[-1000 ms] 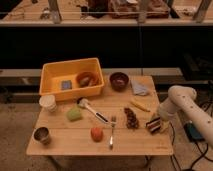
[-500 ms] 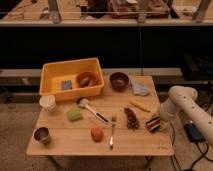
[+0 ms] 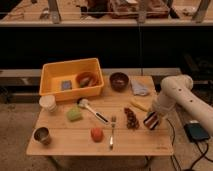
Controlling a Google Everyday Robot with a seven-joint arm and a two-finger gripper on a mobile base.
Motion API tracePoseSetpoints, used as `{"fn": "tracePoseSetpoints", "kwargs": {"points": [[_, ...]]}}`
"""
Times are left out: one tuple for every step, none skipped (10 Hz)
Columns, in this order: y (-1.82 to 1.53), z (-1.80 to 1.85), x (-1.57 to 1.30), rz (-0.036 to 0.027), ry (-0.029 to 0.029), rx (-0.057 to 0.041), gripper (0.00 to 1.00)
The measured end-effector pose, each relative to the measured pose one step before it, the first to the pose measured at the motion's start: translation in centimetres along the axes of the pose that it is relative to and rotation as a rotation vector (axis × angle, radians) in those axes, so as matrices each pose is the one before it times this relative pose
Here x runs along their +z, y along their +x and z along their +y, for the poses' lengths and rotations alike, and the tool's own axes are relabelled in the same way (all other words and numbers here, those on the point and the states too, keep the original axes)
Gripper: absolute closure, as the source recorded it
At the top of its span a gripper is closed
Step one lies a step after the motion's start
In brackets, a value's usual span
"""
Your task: Place eraser in metal cup
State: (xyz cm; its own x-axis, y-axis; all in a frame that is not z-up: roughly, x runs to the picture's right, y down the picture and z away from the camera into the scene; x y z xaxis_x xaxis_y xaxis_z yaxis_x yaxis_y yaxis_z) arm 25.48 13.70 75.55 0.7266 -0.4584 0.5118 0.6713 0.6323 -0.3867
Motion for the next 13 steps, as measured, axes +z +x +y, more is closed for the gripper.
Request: {"fn": "tracePoseSetpoints", "kwargs": {"points": [[-1.599, -1.02, -2.295, 0.01044, 0.015, -0.08172, 1.0], [-1.722, -1.125, -1.848, 0.00086, 0.02444, -0.10681, 1.0], [-1.176, -0.984, -1.184, 0.00128, 0.01955, -0.08138, 1.0], [-1.251, -1.3, -1.322, 0.0043, 0.02079, -0.09195, 1.0], [-0.619, -0.845, -0.609, 0.00179, 0.00931, -0.04928, 1.0], [-0.175, -0.272, -0.203, 0.00094, 0.00349, -0.01504, 1.0], [-0.005, 0.087, 0.004, -0.0001, 0.00009, 0.00111, 1.0], [-0.004, 0.031, -0.024, 0.00027, 0.00029, 0.00072, 1.0], [0.001, -0.011, 0.007, -0.00009, -0.00002, -0.00024, 1.0], [-0.038, -0.115, 0.031, -0.00064, 0.00017, -0.00246, 1.0], [-0.202, -0.284, -0.032, 0.00291, 0.00301, -0.01227, 1.0], [-0.564, -0.618, -0.354, 0.00839, 0.00441, -0.03789, 1.0], [-0.968, -0.986, -0.598, 0.00931, 0.00424, -0.04892, 1.0]]}}
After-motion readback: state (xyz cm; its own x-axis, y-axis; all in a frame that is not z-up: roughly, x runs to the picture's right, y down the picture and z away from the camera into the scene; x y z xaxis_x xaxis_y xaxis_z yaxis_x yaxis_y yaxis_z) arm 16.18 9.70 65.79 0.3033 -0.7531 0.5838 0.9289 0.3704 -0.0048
